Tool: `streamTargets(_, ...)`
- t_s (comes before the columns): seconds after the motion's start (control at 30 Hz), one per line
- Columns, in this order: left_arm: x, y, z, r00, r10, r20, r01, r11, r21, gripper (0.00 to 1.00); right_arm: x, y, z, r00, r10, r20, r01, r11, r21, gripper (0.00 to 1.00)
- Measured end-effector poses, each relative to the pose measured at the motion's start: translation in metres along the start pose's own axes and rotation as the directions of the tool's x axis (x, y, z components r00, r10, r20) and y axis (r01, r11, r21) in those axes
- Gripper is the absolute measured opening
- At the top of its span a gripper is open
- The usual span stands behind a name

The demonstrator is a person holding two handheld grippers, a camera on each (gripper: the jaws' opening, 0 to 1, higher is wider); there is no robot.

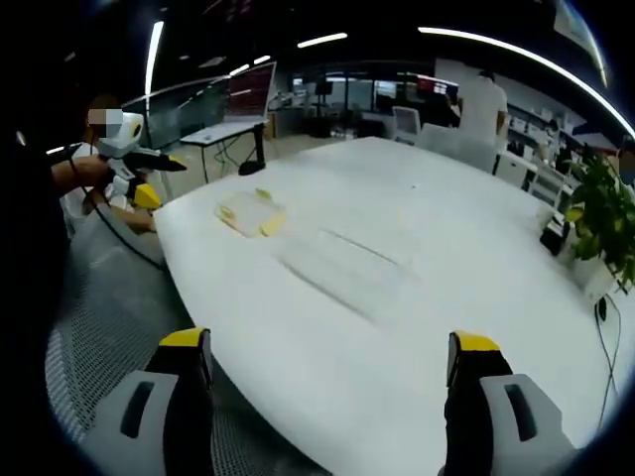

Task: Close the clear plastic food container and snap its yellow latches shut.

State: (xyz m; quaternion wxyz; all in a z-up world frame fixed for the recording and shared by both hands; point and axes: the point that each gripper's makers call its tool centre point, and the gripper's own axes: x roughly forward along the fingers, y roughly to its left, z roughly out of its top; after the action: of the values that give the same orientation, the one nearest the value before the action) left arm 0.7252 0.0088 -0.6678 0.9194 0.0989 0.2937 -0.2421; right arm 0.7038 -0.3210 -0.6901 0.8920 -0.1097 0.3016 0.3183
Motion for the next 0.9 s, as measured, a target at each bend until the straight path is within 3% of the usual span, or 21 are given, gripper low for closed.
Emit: streamTargets(0.9,-0.0006,-0.0012,0.0029,1.000,-0.006,0.013,0.006,1.000,0.005,0.96,-0.0005,-0.0004,0.0021,1.000,0.002,0.006,-0.002,1.000,-0.004,0.97)
